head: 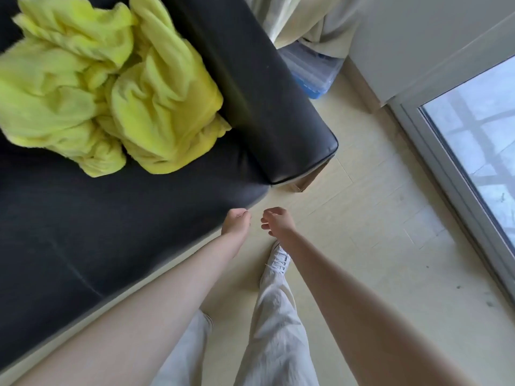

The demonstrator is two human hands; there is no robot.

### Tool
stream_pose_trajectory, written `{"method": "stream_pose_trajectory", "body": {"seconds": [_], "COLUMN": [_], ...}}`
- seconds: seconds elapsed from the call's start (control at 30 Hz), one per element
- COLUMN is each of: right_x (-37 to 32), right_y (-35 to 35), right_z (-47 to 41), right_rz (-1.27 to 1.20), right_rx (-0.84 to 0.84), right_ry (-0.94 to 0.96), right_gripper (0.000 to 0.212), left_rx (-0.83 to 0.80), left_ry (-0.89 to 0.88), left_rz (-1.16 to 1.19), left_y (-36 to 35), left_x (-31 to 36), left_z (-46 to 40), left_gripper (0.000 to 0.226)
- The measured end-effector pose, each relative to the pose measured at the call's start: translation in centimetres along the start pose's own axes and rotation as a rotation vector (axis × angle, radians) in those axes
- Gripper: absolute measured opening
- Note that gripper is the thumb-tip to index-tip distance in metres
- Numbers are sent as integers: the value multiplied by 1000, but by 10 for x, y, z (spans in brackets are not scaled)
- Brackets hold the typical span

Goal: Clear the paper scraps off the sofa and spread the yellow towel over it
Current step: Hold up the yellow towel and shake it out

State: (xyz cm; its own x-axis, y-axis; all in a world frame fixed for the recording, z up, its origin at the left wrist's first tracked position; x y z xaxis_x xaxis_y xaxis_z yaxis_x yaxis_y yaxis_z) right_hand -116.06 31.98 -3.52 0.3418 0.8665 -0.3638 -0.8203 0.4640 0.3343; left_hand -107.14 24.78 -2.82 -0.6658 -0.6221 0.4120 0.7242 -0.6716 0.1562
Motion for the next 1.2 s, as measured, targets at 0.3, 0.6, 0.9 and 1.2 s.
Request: {"method": "stream_pose_trajectory", "body": {"seconds": [0.3,0.6,0.9,1.2], "right_x": [-56,-125,-206,-217], "right_y": [-112,-161,-170,-163], "right_z": [48,60,52,64], "right_rz": [80,427,890,1012], "right_rx": [-19,400,349,225], "right_ry": [179,553,745,708], "right_gripper": [28,52,53,34], "left_rx": [117,130,167,198], "left_ry": [9,-12,20,-33], "left_rz": [299,564,689,798], "left_y": [142,226,243,232], "left_x": [-8,-12,-41,-9], "left_z": [7,-3,12,30], "left_gripper": [23,31,37,33]}}
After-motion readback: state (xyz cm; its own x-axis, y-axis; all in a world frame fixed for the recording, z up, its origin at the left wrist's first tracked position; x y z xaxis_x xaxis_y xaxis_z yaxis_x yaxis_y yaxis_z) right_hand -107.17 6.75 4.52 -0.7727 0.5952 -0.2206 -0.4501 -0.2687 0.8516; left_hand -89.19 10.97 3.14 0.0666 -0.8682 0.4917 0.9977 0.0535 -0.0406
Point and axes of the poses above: each hand's wrist, its own z-axis away from the middle knuckle, its own y-axis out of the back of the hand, x = y × z, the point moved 2 cm from there along -z, towards the middle knuckle, and after that the axes turned 4 degrees about z, right-handed, at the moved point
